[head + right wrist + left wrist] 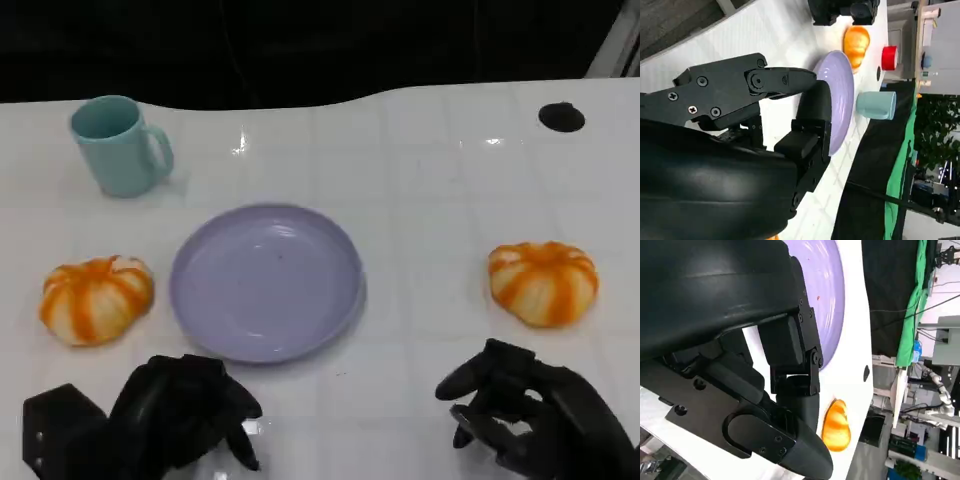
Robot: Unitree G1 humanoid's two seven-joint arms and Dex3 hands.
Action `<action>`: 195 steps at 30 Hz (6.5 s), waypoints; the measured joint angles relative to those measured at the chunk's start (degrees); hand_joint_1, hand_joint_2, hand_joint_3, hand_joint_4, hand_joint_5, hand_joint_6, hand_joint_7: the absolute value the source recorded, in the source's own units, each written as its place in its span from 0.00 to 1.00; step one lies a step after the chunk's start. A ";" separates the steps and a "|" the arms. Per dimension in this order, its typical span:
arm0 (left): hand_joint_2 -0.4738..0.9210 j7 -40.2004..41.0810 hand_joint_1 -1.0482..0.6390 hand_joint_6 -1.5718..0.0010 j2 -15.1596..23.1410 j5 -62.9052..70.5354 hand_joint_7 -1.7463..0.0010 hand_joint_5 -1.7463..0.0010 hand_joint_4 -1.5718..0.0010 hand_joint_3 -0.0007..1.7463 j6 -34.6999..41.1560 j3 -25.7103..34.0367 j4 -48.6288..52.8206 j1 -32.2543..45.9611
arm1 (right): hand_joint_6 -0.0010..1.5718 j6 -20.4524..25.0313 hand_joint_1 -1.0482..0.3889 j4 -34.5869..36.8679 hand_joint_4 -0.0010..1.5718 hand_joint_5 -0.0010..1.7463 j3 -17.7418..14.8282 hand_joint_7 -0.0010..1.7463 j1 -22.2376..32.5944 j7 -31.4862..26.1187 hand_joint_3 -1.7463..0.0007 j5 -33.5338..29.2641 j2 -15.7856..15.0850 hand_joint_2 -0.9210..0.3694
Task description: Grasp the bread from the table and place it into the plate.
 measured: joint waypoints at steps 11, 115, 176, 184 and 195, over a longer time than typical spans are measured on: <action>0.90 -0.01 0.00 0.00 -0.33 -0.01 0.73 0.49 0.04 0.00 0.00 -0.08 -0.02 0.02 | 0.39 -9.18 0.44 1.24 0.24 0.47 -2.82 0.14 -3.78 -10.71 0.99 -14.62 -4.80 0.00; 0.90 0.12 0.00 0.00 -0.71 0.63 0.72 0.48 0.04 0.00 0.94 -0.61 -2.96 1.95 | 0.47 0.61 0.61 34.80 0.62 1.00 22.13 1.00 -36.59 -62.31 0.29 -51.95 -14.87 0.42; 0.90 1.06 0.00 0.00 -0.96 1.79 0.73 0.49 0.03 0.00 0.59 -2.13 -3.42 2.29 | 0.10 1.99 0.25 47.89 0.00 0.12 26.98 0.00 -52.61 -35.39 0.85 -44.93 11.21 0.00; 0.90 1.07 0.00 0.00 -1.00 1.79 0.72 0.49 0.02 0.00 0.85 -2.11 -3.51 2.30 | 0.11 2.42 0.21 40.19 0.01 0.15 26.85 0.01 -48.95 -30.41 0.84 -43.59 8.81 0.00; 0.90 1.05 0.00 0.00 -1.08 1.71 0.73 0.50 0.03 0.00 1.22 -1.91 -3.25 2.09 | 0.17 -1.03 0.30 26.67 0.08 0.23 24.29 0.03 -40.18 -27.34 0.90 -38.76 3.38 0.00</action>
